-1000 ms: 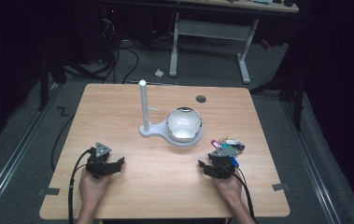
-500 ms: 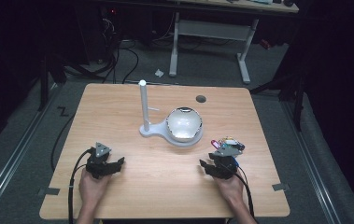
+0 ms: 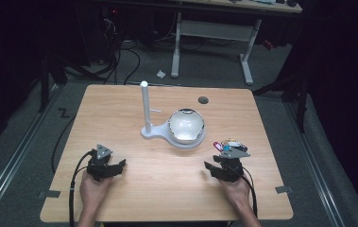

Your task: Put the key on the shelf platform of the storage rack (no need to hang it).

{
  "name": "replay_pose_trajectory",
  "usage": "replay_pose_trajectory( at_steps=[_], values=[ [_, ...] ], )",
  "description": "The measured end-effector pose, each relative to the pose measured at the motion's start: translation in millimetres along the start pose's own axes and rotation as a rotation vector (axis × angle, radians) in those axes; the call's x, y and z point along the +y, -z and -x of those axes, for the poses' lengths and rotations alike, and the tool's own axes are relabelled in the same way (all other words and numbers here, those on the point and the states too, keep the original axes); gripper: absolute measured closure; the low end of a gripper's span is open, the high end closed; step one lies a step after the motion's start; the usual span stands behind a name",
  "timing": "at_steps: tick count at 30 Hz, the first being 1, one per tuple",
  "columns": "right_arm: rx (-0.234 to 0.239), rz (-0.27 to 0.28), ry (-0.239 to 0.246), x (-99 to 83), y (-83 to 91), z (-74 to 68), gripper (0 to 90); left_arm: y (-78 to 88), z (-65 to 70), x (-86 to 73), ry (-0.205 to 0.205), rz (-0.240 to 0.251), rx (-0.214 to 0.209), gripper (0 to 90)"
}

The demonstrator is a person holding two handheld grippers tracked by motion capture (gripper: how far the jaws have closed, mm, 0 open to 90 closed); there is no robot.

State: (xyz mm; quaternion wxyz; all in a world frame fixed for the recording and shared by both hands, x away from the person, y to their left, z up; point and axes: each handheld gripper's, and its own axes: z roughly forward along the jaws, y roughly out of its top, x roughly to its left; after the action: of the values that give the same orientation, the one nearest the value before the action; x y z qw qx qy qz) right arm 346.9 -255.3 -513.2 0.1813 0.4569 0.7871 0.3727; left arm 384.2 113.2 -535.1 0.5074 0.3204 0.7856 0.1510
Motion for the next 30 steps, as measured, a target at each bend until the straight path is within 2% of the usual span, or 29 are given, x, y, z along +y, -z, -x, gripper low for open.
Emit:
replay_pose_trajectory(
  at_steps=[20,30],
  values=[
    [-0.031,0.068,-0.031,-2.1,24.0,14.6,53.2,0.0,0.0,0.0,0.0,0.0,0.0,30.1],
    [-0.042,0.082,-0.05,-3.6,31.3,22.3,53.8,0.0,0.0,0.0,0.0,0.0,0.0,30.1]
  ],
)
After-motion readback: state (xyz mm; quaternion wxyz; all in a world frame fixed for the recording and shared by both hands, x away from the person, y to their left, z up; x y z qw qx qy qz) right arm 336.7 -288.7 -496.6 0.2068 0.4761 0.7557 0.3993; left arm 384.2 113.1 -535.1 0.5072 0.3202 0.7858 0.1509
